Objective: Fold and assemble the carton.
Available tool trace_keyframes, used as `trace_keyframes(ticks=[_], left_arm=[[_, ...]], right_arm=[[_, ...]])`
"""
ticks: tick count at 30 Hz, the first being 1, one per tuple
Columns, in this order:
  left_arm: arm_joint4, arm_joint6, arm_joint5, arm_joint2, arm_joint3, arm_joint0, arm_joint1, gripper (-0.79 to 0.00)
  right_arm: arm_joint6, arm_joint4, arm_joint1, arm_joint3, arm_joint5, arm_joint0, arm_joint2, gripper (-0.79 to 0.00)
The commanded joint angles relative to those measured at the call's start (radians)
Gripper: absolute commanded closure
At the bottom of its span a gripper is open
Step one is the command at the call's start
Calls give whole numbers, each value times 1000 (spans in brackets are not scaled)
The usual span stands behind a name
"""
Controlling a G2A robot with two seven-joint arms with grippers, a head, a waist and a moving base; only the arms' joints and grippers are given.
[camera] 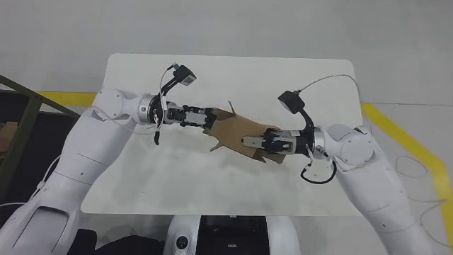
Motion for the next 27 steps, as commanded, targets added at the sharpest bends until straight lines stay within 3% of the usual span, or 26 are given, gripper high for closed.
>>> trace_keyframes(ticks=[1, 13, 27], left_arm=[[-17, -11, 11, 6, -10, -3, -2, -785], [-61, -50, 50, 33, -42, -22, -16, -785], [-17, -20, 20, 55, 6, -46, -31, -785]], right_arm=[[-1, 5, -1, 5, 4, 4, -7, 0], [3, 34, -3, 27, 3, 24, -32, 0], [22, 49, -2, 25, 1, 28, -54, 0]])
